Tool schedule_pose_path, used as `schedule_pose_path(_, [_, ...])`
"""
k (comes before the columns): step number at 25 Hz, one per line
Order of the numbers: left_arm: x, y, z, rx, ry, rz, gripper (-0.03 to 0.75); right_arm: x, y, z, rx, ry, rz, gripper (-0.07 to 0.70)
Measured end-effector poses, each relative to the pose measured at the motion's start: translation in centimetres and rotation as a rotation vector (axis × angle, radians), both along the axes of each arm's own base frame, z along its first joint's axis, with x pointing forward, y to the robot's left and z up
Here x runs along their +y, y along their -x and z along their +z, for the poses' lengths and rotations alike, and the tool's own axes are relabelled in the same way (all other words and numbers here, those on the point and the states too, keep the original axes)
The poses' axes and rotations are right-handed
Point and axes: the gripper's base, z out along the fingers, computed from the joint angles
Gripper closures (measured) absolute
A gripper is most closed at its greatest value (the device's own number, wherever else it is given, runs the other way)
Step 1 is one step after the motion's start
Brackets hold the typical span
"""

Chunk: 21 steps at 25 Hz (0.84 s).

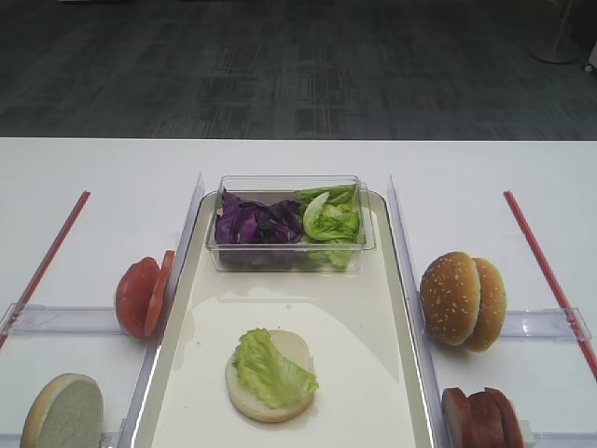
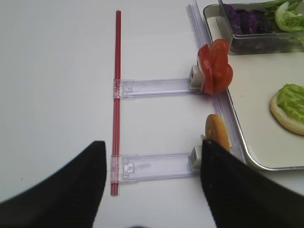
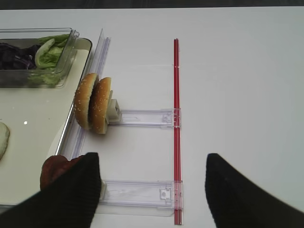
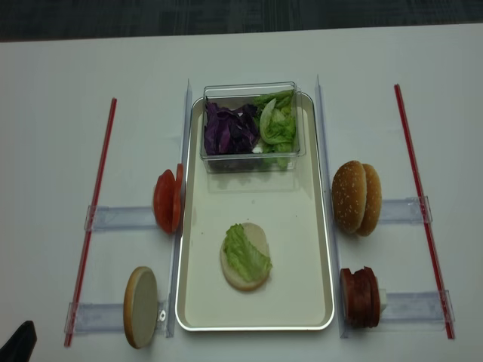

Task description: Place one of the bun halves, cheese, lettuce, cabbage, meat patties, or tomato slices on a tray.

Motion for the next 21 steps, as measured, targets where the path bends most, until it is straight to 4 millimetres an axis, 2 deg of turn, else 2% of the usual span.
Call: schedule_pose_path(21, [0.00,0.00,0.00,0.000,0.000,0.000,0.300,0.00,0.00,0.00,0.000,0.000,0.000,0.132])
